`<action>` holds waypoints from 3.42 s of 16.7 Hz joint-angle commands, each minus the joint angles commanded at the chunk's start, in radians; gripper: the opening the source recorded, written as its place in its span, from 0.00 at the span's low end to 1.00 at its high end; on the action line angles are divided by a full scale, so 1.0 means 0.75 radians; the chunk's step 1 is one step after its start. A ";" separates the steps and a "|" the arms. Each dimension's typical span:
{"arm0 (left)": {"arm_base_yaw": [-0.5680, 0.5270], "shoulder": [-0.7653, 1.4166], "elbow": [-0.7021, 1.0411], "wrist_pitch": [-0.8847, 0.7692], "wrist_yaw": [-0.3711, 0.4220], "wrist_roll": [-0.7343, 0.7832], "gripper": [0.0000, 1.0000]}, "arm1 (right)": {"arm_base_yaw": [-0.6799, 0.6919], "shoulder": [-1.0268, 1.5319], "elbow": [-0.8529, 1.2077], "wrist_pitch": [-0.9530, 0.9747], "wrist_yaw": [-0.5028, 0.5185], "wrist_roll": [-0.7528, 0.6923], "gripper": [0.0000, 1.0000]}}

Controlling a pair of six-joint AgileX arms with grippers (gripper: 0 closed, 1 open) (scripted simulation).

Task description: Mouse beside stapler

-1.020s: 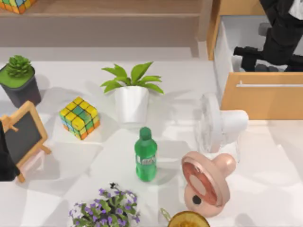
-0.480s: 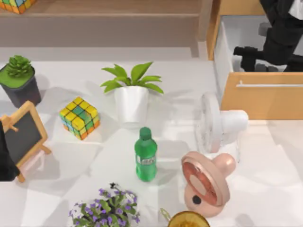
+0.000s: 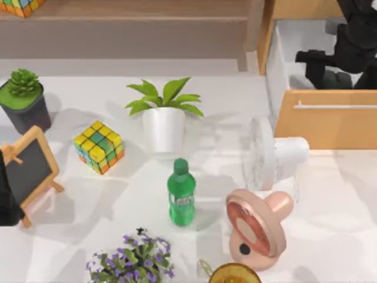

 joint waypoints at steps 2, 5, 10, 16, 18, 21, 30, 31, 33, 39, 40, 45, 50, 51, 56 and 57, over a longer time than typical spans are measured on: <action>0.000 0.000 0.000 0.000 0.000 0.000 1.00 | -0.005 -0.112 -0.070 0.040 -0.006 -0.083 0.00; 0.000 0.000 0.000 0.000 0.000 0.000 1.00 | -0.038 -0.321 -0.179 0.125 -0.024 -0.233 0.00; 0.000 0.000 0.000 0.000 0.000 0.000 1.00 | -0.169 -0.689 -0.461 0.238 -0.059 -0.507 0.00; 0.000 0.000 0.000 0.000 0.000 0.000 1.00 | -0.400 -1.060 -0.962 0.286 -0.093 -0.805 0.00; 0.000 0.000 0.000 0.000 0.000 0.000 1.00 | -0.491 -1.160 -1.136 0.292 -0.101 -0.889 0.00; 0.000 0.000 0.000 0.000 0.000 0.000 1.00 | -0.625 -1.286 -1.385 0.297 -0.111 -0.995 0.00; 0.000 0.000 0.000 0.000 0.000 0.000 1.00 | -0.871 -1.535 -1.887 0.287 -0.128 -1.171 0.00; 0.000 0.000 0.000 0.000 0.000 0.000 1.00 | -0.880 -1.546 -1.908 0.286 -0.128 -1.178 0.00; 0.000 0.000 0.000 0.000 0.000 0.000 1.00 | -0.885 -1.553 -1.920 0.284 -0.129 -1.182 0.00; 0.000 0.000 0.000 0.000 0.000 0.000 1.00 | -0.880 -1.548 -1.917 0.286 -0.129 -1.179 0.00; 0.000 0.000 0.000 0.000 0.000 0.000 1.00 | -0.880 -1.549 -1.916 0.289 -0.129 -1.178 0.00; 0.000 0.000 0.000 0.000 0.000 0.000 1.00 | -0.881 -1.555 -1.913 0.314 -0.132 -1.178 0.00; 0.000 0.000 0.000 0.000 0.000 0.000 1.00 | -0.883 -1.561 -1.908 0.352 -0.133 -1.179 0.00; 0.000 0.000 0.000 0.000 0.000 0.000 1.00 | -0.883 -1.562 -1.908 0.359 -0.133 -1.179 0.00; 0.000 0.000 0.000 0.000 0.000 0.000 1.00 | -0.881 -1.551 -1.922 0.388 -0.131 -1.177 0.00; 0.000 0.000 0.000 0.000 0.000 0.000 1.00 | -0.880 -1.545 -1.928 0.391 -0.130 -1.176 0.00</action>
